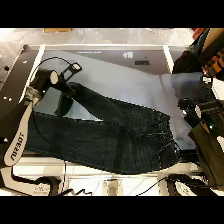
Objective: Fold the clothes and pants, and hang the long-sleeved shirts on hangers.
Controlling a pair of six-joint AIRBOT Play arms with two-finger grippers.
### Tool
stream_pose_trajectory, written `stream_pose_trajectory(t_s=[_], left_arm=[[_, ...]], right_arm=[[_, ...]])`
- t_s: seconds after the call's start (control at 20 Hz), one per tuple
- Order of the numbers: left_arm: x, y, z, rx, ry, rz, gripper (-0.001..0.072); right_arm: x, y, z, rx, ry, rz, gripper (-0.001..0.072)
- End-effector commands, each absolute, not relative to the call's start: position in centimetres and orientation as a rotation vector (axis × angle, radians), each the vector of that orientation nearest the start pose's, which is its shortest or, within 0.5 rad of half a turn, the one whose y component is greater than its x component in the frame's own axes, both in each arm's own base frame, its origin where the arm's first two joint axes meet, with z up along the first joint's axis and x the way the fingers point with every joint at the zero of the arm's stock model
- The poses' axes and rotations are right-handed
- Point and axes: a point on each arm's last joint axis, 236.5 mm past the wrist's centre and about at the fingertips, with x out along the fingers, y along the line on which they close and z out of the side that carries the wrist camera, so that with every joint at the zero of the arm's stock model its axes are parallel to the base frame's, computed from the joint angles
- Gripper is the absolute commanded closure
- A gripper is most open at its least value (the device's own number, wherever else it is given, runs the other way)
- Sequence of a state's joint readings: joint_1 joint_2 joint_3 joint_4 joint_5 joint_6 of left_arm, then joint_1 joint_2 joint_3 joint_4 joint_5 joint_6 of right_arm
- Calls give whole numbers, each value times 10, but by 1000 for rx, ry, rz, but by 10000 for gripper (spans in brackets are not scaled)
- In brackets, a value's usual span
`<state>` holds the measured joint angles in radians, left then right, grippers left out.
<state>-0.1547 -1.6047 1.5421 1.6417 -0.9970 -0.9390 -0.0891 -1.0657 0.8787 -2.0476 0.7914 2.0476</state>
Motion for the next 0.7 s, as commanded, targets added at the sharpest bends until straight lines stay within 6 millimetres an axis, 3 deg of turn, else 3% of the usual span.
stream_pose_trajectory(t_s=[0.0,0.1,0.2,0.3,0.4,0.5,0.65], left_arm=[[504,-9,52,571,1025,-222,137],[491,39,71,409,1045,-78,138],[468,77,76,245,1098,8,138],[447,94,72,55,1146,12,139],[437,87,63,-177,1156,-21,149],[433,68,49,-338,1170,-70,149],[424,50,4,-398,1251,-59,111]], right_arm=[[382,-111,37,7,886,-446,204],[382,-111,37,6,886,-446,204],[382,-111,37,7,886,-446,204],[382,-111,37,7,886,-446,204],[382,-111,37,7,886,-446,204],[382,-111,37,7,886,-446,204],[382,-111,37,8,886,-446,204]])
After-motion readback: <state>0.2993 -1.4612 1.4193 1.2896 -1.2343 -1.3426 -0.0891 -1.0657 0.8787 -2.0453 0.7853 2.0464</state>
